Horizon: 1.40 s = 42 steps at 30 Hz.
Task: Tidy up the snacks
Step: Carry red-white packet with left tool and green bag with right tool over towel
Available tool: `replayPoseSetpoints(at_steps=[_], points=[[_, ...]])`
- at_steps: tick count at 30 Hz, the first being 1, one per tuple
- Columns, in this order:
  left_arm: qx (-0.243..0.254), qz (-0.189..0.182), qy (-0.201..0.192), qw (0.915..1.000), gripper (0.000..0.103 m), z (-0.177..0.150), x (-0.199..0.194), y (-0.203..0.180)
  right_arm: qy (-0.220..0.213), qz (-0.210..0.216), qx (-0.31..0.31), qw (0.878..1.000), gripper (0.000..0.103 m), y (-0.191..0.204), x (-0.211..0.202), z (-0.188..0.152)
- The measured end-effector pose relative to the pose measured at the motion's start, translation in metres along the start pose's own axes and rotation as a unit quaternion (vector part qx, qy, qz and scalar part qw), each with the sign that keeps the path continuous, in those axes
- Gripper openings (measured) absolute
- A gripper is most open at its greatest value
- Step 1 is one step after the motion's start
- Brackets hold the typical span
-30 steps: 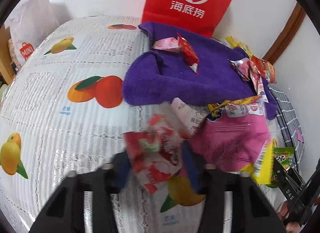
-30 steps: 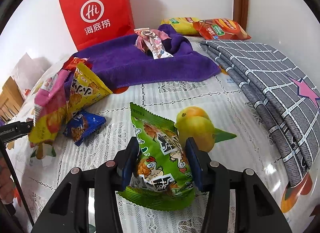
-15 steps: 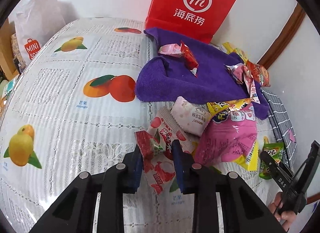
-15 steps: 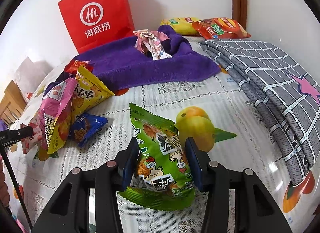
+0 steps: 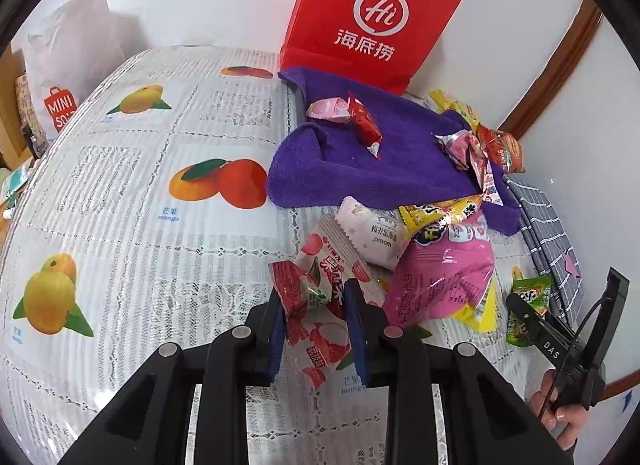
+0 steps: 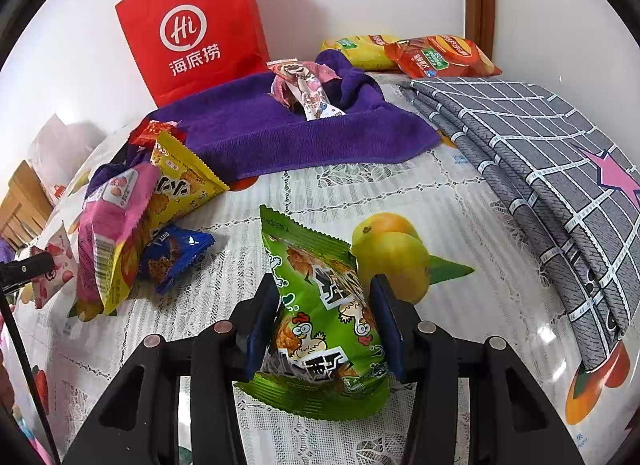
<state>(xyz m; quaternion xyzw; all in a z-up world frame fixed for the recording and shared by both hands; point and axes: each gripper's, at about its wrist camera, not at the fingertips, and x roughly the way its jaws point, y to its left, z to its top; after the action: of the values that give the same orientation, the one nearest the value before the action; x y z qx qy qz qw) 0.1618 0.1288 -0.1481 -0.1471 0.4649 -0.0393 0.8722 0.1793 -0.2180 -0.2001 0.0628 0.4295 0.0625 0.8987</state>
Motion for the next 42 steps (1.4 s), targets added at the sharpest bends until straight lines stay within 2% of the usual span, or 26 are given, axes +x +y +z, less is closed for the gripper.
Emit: replayPoseSetpoints(at_steps=[16, 22, 24, 32, 42], points=[[-0.011, -0.010, -0.022, 0.9996, 0.026, 0.026, -0.021, 0.008, -0.006, -0.022, -0.008, 1.000, 0.046, 0.003, -0.003, -0.002], [-0.002, -0.008, -0.028, 0.9996, 0.026, 0.040, -0.023, 0.000, -0.002, 0.001, 0.016, 1.000, 0.043, -0.001, -0.010, 0.001], [0.000, -0.010, -0.029, 0.9995, 0.026, 0.045, -0.023, -0.004, -0.006, -0.001, 0.010, 1.000, 0.040, 0.003, -0.016, 0.006], [0.009, -0.016, -0.035, 0.9992, 0.026, 0.066, -0.021, -0.022, -0.043, 0.020, -0.012, 0.999, 0.039, 0.016, -0.042, 0.042], [0.019, -0.016, -0.044, 0.9987, 0.026, 0.098, -0.011, -0.041, -0.083, 0.039, -0.034, 0.995, 0.039, 0.035, -0.038, 0.106]])
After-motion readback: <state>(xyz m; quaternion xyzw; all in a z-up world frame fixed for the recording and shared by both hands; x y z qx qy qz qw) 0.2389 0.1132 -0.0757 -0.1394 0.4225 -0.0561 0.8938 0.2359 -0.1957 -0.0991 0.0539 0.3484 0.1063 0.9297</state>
